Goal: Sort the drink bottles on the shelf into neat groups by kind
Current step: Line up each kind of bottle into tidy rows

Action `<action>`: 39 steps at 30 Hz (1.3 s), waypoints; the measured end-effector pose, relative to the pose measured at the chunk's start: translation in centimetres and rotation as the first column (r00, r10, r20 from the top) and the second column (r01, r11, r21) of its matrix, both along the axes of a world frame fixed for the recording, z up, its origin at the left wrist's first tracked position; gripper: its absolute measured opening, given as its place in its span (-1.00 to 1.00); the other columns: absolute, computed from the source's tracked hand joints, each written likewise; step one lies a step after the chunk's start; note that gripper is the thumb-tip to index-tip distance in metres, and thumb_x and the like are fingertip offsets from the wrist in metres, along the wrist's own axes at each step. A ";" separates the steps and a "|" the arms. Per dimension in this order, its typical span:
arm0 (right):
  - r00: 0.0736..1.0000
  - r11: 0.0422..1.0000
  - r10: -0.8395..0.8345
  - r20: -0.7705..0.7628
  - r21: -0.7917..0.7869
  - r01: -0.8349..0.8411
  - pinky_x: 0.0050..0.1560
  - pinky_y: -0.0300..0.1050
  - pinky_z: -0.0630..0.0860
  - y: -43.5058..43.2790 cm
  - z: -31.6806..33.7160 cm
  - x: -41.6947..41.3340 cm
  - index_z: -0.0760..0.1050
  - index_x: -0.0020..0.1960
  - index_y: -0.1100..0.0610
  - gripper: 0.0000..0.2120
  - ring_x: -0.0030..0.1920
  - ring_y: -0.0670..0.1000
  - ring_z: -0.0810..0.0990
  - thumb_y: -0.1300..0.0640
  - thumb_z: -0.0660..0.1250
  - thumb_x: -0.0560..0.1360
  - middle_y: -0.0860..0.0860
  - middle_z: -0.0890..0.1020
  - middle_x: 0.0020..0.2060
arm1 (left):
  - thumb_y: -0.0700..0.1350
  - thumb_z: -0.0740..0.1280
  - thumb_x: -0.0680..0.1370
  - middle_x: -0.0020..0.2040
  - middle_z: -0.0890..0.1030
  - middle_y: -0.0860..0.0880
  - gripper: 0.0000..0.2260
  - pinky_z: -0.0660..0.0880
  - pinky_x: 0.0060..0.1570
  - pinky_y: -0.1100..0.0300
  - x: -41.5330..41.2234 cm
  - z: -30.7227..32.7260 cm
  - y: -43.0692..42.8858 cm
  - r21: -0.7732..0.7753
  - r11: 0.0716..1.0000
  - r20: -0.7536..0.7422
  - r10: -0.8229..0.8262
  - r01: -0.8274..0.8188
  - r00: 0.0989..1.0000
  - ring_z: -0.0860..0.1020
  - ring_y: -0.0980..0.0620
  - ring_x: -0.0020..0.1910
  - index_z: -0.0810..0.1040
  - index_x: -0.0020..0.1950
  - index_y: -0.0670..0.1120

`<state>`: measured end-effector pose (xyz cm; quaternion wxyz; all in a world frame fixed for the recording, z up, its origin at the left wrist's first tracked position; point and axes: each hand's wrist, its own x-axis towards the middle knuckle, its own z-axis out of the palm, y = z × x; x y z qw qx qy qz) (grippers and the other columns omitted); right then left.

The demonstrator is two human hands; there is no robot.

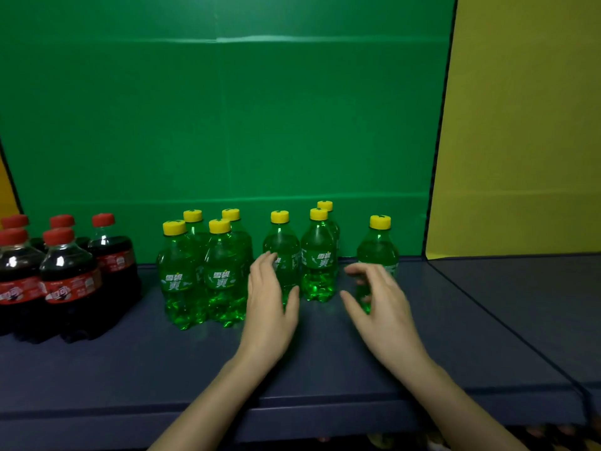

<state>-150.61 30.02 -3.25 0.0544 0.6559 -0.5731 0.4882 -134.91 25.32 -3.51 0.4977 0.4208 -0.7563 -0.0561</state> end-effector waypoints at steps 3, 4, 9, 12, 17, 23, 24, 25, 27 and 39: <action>0.963 0.940 -0.268 0.037 -0.211 0.269 0.10 -0.12 0.31 0.5 0.2 -1.9 0.35 0.22 0.14 -0.45 0.14 0.01 0.38 0.06 0.49 0.32 0.02 0.45 0.13 | -0.16 0.28 0.50 0.19 0.42 -0.07 -0.65 0.16 0.23 0.40 -1.1 1.5 0.8 -0.116 0.988 0.032 -0.100 0.103 0.994 0.38 0.02 0.22 0.37 0.26 -0.18; 0.954 0.941 -0.286 0.087 -0.163 0.297 0.18 -0.09 0.29 0.0 0.2 -2.4 0.28 0.30 0.17 -0.30 0.22 0.04 0.34 0.02 0.52 0.28 0.08 0.40 0.23 | -0.13 0.27 0.48 0.14 0.45 -0.07 -0.67 0.19 0.19 0.40 -1.6 2.4 0.5 -0.137 0.984 0.036 -0.113 0.117 0.993 0.40 0.03 0.18 0.40 0.22 -0.18; 0.959 0.949 -0.174 0.224 0.298 0.103 0.17 0.03 0.45 -3.1 0.4 -5.1 0.24 0.32 0.10 -0.26 0.23 0.13 0.48 -0.11 0.50 0.29 0.06 0.50 0.22 | -0.12 0.32 0.49 0.14 0.47 -0.17 -0.67 0.23 0.15 0.21 -4.5 8.6 -3.2 -0.160 0.986 0.036 -0.048 0.053 0.998 0.42 -0.11 0.18 0.42 0.19 -0.23; 0.957 0.941 -0.159 0.241 0.330 0.073 0.17 0.06 0.45 -3.9 0.5 -6.6 0.28 0.25 0.12 -0.36 0.18 0.12 0.50 -0.11 0.47 0.33 0.06 0.53 0.15 | -0.04 0.30 0.51 0.23 0.45 -0.17 -0.61 0.30 0.21 0.08 -5.6 11.6 -6.8 -0.045 0.996 0.154 0.085 -0.079 0.984 0.39 -0.14 0.25 0.38 0.25 -0.21; 0.934 0.953 -0.114 0.338 0.304 0.007 0.16 0.00 0.46 -4.6 0.0 -7.9 0.28 0.26 0.10 -0.42 0.16 0.07 0.50 -0.07 0.44 0.37 0.03 0.52 0.14 | 0.05 0.36 0.48 -0.02 0.55 -0.15 -0.69 0.47 -0.11 0.10 -7.4 15.3 -12.0 0.416 0.894 0.513 -0.078 -0.168 0.855 0.53 -0.13 -0.06 0.48 0.01 -0.19; 0.943 0.958 -0.122 0.309 0.285 0.030 0.15 0.07 0.48 -5.2 -0.6 -8.4 0.29 0.23 0.05 -0.42 0.13 0.04 0.52 -0.14 0.43 0.34 -0.02 0.54 0.11 | -0.10 0.51 0.36 -0.31 0.50 -0.09 -0.76 0.45 -0.58 0.30 -8.9 16.1 -14.2 0.539 0.821 0.608 -0.224 -0.189 0.762 0.46 -0.01 -0.39 0.48 -0.24 -0.17; 0.944 0.958 -0.125 0.304 0.286 0.035 0.15 0.08 0.48 -5.3 -0.6 -8.5 0.29 0.22 0.04 -0.42 0.12 0.04 0.52 -0.15 0.43 0.34 -0.02 0.54 0.10 | -0.08 0.50 0.36 -0.34 0.48 -0.06 -0.76 0.40 -0.62 0.31 -9.0 16.2 -14.3 0.514 0.837 0.625 -0.217 -0.186 0.750 0.43 0.01 -0.42 0.48 -0.24 -0.18; 0.945 0.957 -0.128 0.302 0.287 0.038 0.15 0.09 0.47 -5.3 -0.6 -8.5 0.29 0.22 0.04 -0.42 0.12 0.05 0.53 -0.15 0.43 0.34 -0.02 0.54 0.10 | -0.06 0.50 0.37 -0.34 0.48 -0.06 -0.75 0.38 -0.59 0.30 -9.1 16.2 -14.4 0.488 0.854 0.642 -0.212 -0.180 0.737 0.42 0.01 -0.41 0.51 -0.21 -0.19; 0.942 0.955 -0.137 0.308 0.293 0.043 0.16 0.09 0.47 -5.5 -0.6 -8.7 0.28 0.23 0.05 -0.41 0.13 0.06 0.52 -0.14 0.43 0.34 -0.01 0.54 0.11 | 0.00 0.49 0.37 -0.26 0.52 -0.09 -0.69 0.40 -0.43 0.23 -9.6 16.1 -14.5 0.427 0.889 0.673 -0.193 -0.162 0.714 0.45 -0.03 -0.32 0.58 -0.10 -0.22; 0.856 0.964 -0.222 0.466 0.236 0.121 0.25 0.03 0.37 -4.4 -0.2 -10.4 0.15 0.40 0.21 -0.24 0.30 0.14 0.38 0.00 0.47 0.37 0.13 0.38 0.30 | 0.11 0.37 0.46 -0.27 0.47 -0.19 -0.61 0.26 -0.34 0.15 -10.6 19.2 -7.6 0.090 0.990 0.394 -0.134 0.107 0.909 0.41 -0.10 -0.27 0.37 -0.35 -0.15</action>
